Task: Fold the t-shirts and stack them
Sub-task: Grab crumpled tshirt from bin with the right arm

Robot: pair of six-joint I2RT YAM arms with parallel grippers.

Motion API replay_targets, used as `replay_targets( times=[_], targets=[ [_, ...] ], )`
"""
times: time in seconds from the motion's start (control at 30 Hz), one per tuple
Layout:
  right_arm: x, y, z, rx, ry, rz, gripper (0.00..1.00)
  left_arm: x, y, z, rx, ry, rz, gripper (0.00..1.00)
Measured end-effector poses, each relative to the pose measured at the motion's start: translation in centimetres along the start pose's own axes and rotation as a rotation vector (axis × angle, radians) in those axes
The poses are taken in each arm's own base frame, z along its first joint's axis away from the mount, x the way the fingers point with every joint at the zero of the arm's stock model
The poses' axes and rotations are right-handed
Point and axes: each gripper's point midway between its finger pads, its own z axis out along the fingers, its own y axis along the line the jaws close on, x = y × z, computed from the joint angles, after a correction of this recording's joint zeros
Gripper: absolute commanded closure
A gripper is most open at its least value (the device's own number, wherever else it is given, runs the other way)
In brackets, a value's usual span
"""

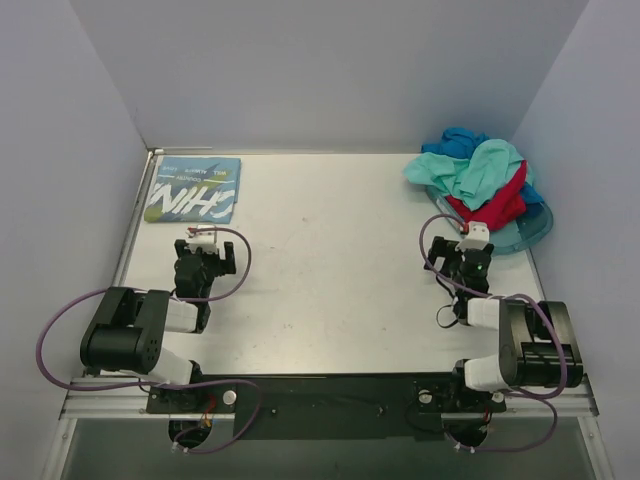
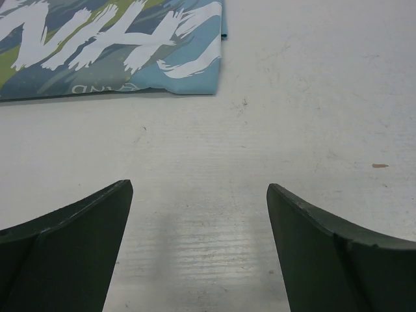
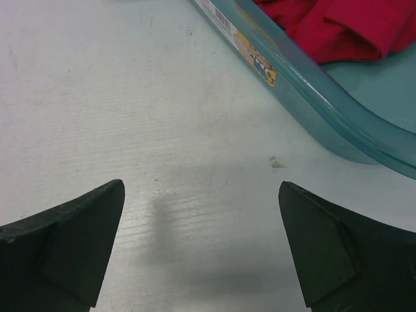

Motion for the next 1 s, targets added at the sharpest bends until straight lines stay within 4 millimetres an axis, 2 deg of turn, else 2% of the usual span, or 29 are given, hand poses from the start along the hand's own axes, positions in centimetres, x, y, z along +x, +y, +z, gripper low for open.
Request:
replay_targets(
  times=[0.1, 0.17, 0.23, 0.33, 0.4, 0.47, 0.53, 0.57, 0.6, 0.63, 0.7, 0.77, 0.83, 0.93, 1.0],
  targets=[
    [0.1, 0.6, -0.3, -0.039, 0.029, -0.008, 0.00, 0.0, 0.0, 0.0, 0.000, 0.000, 0.000, 0.05],
    [-0.8, 1.2, -0.6, -0.073, 0.035, -0.012, 0.00, 0.0, 0.0, 0.0, 0.001, 0.000, 0.001, 0.05],
    [-3.5, 2.0, -1.1, -0.113, -0.010, 0.005, 0.00, -0.1, -0.2, 0.0, 0.011, -0.002, 0.007, 0.05],
    [-9.7, 3.7, -2.6, -0.220, -0.146, 0.044, 0.00, -0.5, -0.8, -0.5, 0.054, 0.010, 0.025, 0.05],
    [-14.2, 4.9, -3.5, -0.294, -0.200, 0.057, 0.00, -2.1, -1.6, -0.4, 0.107, 0.022, 0.048, 0.05],
    [-18.5, 5.9, -4.0, -0.337, -0.212, 0.066, 0.01, -6.8, -2.9, 0.8, 0.185, -0.012, 0.077, 0.05],
    [-24.8, 6.5, -3.9, -0.360, -0.221, 0.074, 0.07, -13.2, -4.1, 2.2, 0.248, -0.074, 0.093, 0.05],
    [-26.9, 6.5, -3.5, -0.357, -0.216, 0.080, 0.09, -16.4, -4.5, 2.8, 0.271, -0.100, 0.101, 0.05],
    [-30.4, 6.3, -3.1, -0.346, -0.223, 0.086, 0.11, -19.5, -4.9, 3.3, 0.290, -0.123, 0.105, 0.03],
    [-32.7, 6.0, -2.4, -0.329, -0.230, 0.090, 0.11, -22.1, -5.2, 3.7, 0.308, -0.134, 0.108, 0.03],
    [-35.8, 5.1, -0.4, -0.275, -0.211, 0.111, 0.14, -25.7, -5.8, 4.5, 0.338, -0.128, 0.110, 0.03],
    [-36.5, 4.0, 2.6, -0.208, -0.155, 0.152, 0.18, -26.5, -6.3, 5.0, 0.362, -0.084, 0.108, 0.03],
    [-34.9, 2.8, 6.3, -0.128, -0.063, 0.207, 0.20, -24.9, -6.8, 5.2, 0.388, -0.002, 0.100, 0.03],
    [-30.1, 0.6, 11.5, -0.001, 0.093, 0.276, 0.27, -21.1, -7.6, 4.8, 0.433, 0.139, 0.080, 0.03],
    [-26.0, -1.2, 14.9, 0.097, 0.203, 0.301, 0.29, -19.2, -8.1, 4.4, 0.455, 0.210, 0.071, 0.03]
  ],
)
